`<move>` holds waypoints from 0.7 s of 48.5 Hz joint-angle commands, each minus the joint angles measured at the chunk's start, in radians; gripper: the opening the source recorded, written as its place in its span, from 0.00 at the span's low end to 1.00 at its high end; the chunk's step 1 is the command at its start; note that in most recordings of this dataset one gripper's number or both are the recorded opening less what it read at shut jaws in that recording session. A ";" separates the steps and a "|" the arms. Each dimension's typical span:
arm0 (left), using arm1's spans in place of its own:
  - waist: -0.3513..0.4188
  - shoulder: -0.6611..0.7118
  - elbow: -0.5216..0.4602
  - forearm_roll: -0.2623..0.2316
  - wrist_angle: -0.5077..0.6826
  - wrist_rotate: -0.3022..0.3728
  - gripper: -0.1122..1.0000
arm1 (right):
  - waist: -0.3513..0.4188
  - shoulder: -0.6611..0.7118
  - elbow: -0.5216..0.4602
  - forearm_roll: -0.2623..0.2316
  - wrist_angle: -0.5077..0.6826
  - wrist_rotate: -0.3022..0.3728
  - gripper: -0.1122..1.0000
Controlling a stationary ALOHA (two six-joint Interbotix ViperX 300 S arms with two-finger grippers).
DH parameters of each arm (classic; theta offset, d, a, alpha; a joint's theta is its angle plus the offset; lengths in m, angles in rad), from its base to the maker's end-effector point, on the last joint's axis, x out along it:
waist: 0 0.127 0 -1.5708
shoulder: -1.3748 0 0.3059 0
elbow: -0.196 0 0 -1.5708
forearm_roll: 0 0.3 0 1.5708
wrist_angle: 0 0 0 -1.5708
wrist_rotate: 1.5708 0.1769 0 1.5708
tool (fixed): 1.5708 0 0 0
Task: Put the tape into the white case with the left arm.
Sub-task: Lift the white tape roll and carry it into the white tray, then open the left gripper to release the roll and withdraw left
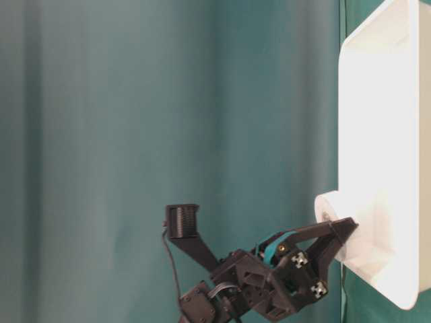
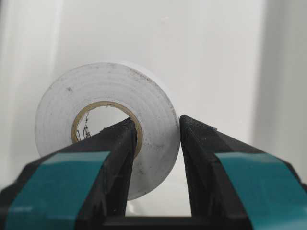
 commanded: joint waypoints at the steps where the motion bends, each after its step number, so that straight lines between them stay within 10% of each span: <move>1: 0.029 0.002 -0.023 0.002 -0.021 0.006 0.35 | 0.000 0.006 -0.011 -0.002 -0.009 0.002 0.02; 34: 0.071 0.032 -0.026 0.002 -0.055 0.011 0.35 | 0.000 0.006 -0.011 -0.002 -0.011 0.002 0.02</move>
